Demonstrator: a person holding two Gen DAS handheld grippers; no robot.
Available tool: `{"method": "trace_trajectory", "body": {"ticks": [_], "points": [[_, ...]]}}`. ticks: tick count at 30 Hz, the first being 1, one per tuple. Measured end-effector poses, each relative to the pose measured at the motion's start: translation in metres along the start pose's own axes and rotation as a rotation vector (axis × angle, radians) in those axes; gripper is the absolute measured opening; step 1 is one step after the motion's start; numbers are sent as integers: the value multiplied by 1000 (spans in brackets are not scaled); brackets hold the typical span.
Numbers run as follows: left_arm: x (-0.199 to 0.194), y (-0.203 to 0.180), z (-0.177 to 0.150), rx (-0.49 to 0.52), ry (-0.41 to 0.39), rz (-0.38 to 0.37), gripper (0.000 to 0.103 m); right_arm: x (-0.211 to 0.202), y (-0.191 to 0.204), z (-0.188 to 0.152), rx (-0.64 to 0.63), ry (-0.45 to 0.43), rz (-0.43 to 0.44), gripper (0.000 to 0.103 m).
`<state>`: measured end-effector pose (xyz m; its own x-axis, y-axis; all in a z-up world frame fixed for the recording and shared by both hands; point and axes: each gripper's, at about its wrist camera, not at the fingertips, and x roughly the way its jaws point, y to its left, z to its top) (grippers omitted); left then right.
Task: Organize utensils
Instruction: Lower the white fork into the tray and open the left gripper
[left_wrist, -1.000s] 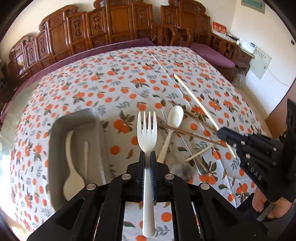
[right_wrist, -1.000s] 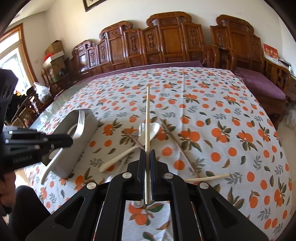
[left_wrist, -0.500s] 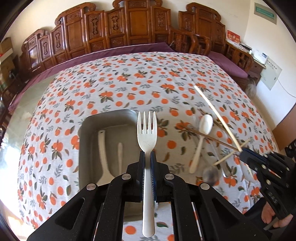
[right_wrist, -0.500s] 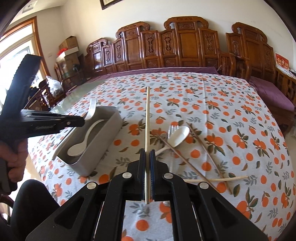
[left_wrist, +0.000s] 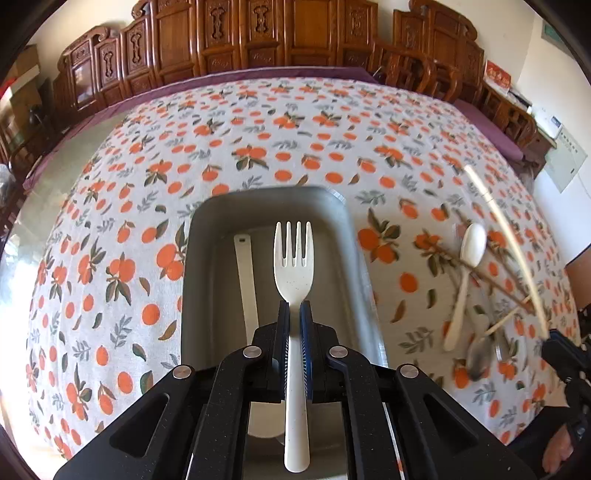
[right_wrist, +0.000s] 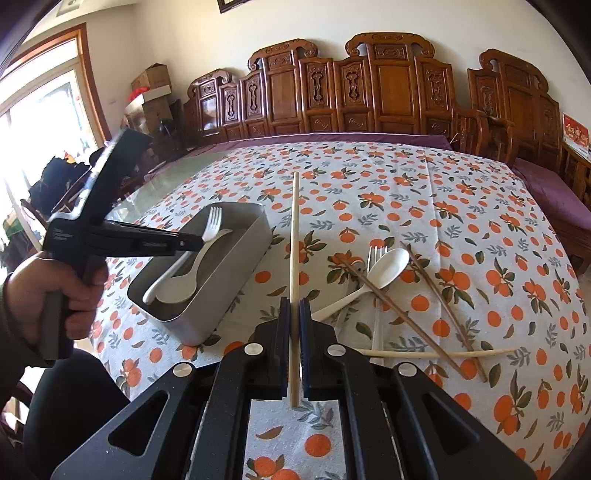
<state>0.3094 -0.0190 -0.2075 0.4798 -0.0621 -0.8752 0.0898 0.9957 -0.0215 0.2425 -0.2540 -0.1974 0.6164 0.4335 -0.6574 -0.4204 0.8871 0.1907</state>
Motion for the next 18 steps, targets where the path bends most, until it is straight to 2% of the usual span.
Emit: {"method": "trace_trajectory", "body": {"ticks": [10,14,18], "points": [[24,3,-4,-2,53,-11,5,11,6,-7,-1,45,-16,6],[16,7,-5,-8,41,-19,7,12,9,-5,4,51,-19,6],[0,14,-6,-5,16,-24,13,9,16,0,-2,47,-30,6]]}}
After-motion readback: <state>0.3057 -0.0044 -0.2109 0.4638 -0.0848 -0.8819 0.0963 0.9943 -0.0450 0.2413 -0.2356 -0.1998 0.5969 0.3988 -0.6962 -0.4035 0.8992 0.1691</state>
